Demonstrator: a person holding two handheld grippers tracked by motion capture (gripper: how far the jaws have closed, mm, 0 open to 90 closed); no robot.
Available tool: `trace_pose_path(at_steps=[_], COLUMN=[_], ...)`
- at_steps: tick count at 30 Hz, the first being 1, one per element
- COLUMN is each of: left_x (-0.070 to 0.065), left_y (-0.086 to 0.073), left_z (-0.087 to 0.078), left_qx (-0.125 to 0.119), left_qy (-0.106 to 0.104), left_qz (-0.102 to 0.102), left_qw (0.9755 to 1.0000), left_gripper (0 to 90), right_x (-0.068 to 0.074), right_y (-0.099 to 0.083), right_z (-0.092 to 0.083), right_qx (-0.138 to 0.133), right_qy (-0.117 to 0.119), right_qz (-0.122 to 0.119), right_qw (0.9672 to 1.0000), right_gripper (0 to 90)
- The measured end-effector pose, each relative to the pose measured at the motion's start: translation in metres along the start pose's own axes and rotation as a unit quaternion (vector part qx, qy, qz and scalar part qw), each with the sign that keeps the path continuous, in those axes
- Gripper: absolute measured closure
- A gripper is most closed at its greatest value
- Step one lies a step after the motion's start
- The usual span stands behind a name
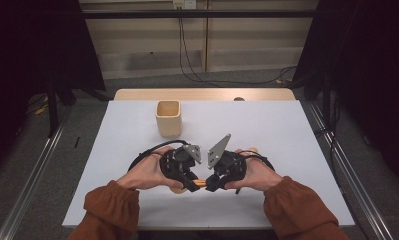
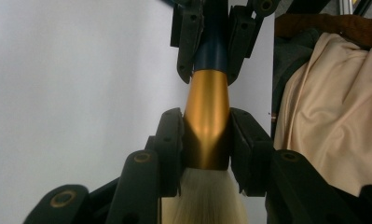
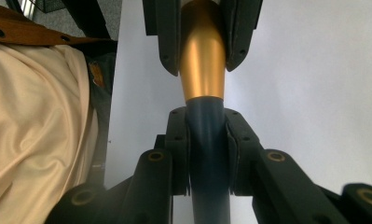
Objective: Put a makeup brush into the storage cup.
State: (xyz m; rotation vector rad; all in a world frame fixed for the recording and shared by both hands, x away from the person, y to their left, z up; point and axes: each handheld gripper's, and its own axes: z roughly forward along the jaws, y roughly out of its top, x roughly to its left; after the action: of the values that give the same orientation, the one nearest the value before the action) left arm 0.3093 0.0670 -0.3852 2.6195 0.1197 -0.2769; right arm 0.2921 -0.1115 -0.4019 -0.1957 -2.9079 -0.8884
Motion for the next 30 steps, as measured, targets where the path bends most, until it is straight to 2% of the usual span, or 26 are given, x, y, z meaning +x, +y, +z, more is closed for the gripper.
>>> trace_pose_path(at_steps=[3, 8, 10, 11, 13, 18, 21, 23, 26, 29, 30], left_x=[0.002, 0.004, 0.005, 0.006, 0.007, 0.006, 0.007, 0.009, 0.009, 0.011, 0.011], left_y=[-0.001, -0.002, -0.003, -0.004, -0.006, -0.010, -0.013, -0.015, -0.019, -0.025, -0.027], left_z=[0.000, 0.001, 0.000, 0.000, 0.000, 0.003, 0.003, 0.001, -0.001, -0.003, -0.003], left_qx=[-0.007, -0.016, -0.022, -0.022, -0.037, -0.050, -0.066, -0.072, -0.082, -0.093, -0.100], left_qy=[-0.008, -0.006, 0.000, 0.000, 0.007, 0.019, 0.037, 0.040, 0.067, 0.069, 0.075], left_qz=[-0.008, -0.018, -0.025, -0.029, -0.042, -0.051, -0.066, -0.065, -0.075, -0.079, -0.086], left_qw=[0.9999, 0.9997, 0.9994, 0.9994, 0.9984, 0.9973, 0.9950, 0.9945, 0.9916, 0.9901, 0.9885], left_gripper=[65.9, 63.8, 58.9, 56.6, 50.7, 38.8, 27.3, 24.8, 14.0, 8.7, 7.3], right_x=[0.000, -0.002, -0.003, -0.002, -0.003, -0.004, -0.005, -0.005, -0.007, -0.008, -0.008], right_y=[-0.001, -0.002, -0.004, -0.004, -0.005, -0.005, -0.007, -0.009, -0.011, -0.015, -0.016], right_z=[-0.002, -0.002, -0.002, -0.002, -0.001, -0.002, -0.002, -0.004, -0.006, -0.009, -0.010], right_qx=[-0.002, -0.007, -0.011, -0.004, -0.008, -0.009, -0.009, -0.006, -0.010, -0.013, -0.016], right_qy=[0.005, 0.007, 0.007, 0.008, 0.007, 0.003, -0.001, 0.000, -0.005, -0.010, -0.018], right_qz=[0.005, 0.006, 0.004, 0.014, 0.010, 0.014, 0.018, 0.027, 0.030, 0.037, 0.042], right_qw=[1.0000, 0.9999, 0.9999, 0.9999, 0.9999, 0.9999, 0.9998, 0.9996, 0.9995, 0.9992, 0.9989], right_gripper=[75.3, 75.5, 75.5, 75.5, 75.5, 75.5, 75.5, 75.5, 75.5, 75.5, 75.5])
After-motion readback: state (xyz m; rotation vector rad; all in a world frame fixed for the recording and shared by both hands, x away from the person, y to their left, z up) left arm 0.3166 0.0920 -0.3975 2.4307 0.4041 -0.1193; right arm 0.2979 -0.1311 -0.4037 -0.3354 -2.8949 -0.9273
